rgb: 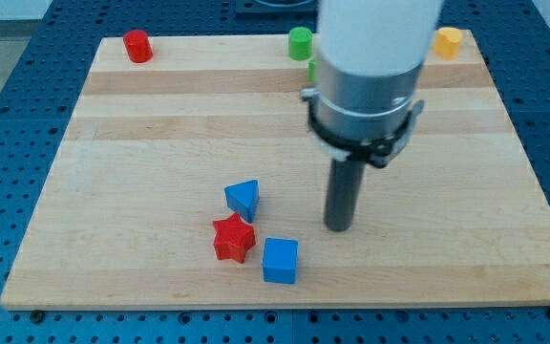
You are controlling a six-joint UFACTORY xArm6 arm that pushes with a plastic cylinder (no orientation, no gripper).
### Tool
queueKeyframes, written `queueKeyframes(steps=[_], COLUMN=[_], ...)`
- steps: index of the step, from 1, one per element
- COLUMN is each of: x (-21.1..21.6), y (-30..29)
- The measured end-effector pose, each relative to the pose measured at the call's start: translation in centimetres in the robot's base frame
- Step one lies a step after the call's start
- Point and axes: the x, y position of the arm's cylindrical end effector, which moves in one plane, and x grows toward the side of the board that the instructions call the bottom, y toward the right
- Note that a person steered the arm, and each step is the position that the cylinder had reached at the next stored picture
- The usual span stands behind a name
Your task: Place the blue triangle at the left center
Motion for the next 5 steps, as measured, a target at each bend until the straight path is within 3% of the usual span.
queueKeyframes(steps=[3,5], x=[0.1,-2.1], y=[-9.1,-9.2])
